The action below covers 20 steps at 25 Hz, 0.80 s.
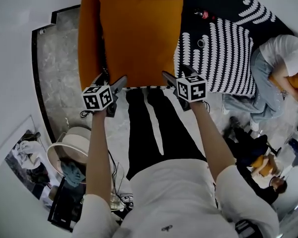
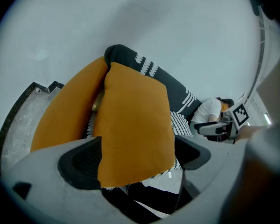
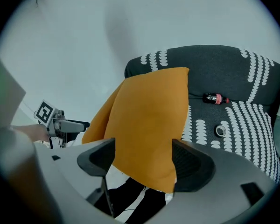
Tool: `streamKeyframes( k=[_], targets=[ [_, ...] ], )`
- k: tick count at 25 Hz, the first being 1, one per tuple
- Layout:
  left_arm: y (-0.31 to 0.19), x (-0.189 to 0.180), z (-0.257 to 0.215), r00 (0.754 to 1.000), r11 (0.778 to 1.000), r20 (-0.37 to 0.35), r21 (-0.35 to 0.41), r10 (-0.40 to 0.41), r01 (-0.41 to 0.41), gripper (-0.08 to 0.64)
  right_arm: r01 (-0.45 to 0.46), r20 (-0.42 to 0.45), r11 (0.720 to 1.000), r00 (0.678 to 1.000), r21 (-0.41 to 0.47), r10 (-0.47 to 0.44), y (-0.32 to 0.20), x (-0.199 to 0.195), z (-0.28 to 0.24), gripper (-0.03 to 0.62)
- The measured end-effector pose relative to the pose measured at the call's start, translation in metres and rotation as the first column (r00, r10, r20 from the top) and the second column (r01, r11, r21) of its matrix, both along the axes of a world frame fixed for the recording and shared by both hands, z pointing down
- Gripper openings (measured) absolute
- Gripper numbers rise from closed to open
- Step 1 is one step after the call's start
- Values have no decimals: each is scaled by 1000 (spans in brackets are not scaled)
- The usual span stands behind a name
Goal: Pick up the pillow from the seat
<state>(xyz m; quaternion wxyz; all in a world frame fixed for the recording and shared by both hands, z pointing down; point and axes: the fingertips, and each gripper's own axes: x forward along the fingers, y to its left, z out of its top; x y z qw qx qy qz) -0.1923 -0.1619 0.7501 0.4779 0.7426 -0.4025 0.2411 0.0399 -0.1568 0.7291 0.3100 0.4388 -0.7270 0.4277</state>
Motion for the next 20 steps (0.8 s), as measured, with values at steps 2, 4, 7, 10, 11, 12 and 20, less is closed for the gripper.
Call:
streamKeyframes(
  k=[2, 4, 7, 10, 11, 12, 20],
  targets=[
    [-4, 0, 14, 1000, 1000, 18, -9, -10, 10, 493, -23, -15, 1000, 1000, 1, 23, -1, 6, 9, 347],
    [-6, 4, 24, 1000, 1000, 21, -17, -2, 2, 508, -47, -23, 999, 999, 1, 47, 0, 10, 19, 367],
    [-11, 10, 40, 998, 999, 42, -19, 39, -38, 534, -80, -31, 997, 996, -12, 80, -1, 15, 36, 397],
    [-20, 8, 53, 997, 999, 72, -14, 38, -37, 558, -110, -28, 994, 994, -27, 110, -2, 15, 51, 418],
    [-24, 7, 56, 997, 1000, 73, -15, 26, -25, 562, -117, -29, 993, 993, -29, 116, -4, 13, 55, 426],
    [-28, 5, 59, 997, 1000, 74, -16, 17, -16, 569, -121, -32, 992, 992, -29, 120, -6, 12, 60, 431],
    [-47, 5, 79, 998, 998, 58, -41, 39, -36, 591, -103, -90, 994, 991, -26, 100, -26, 2, 85, 456]
  ],
)
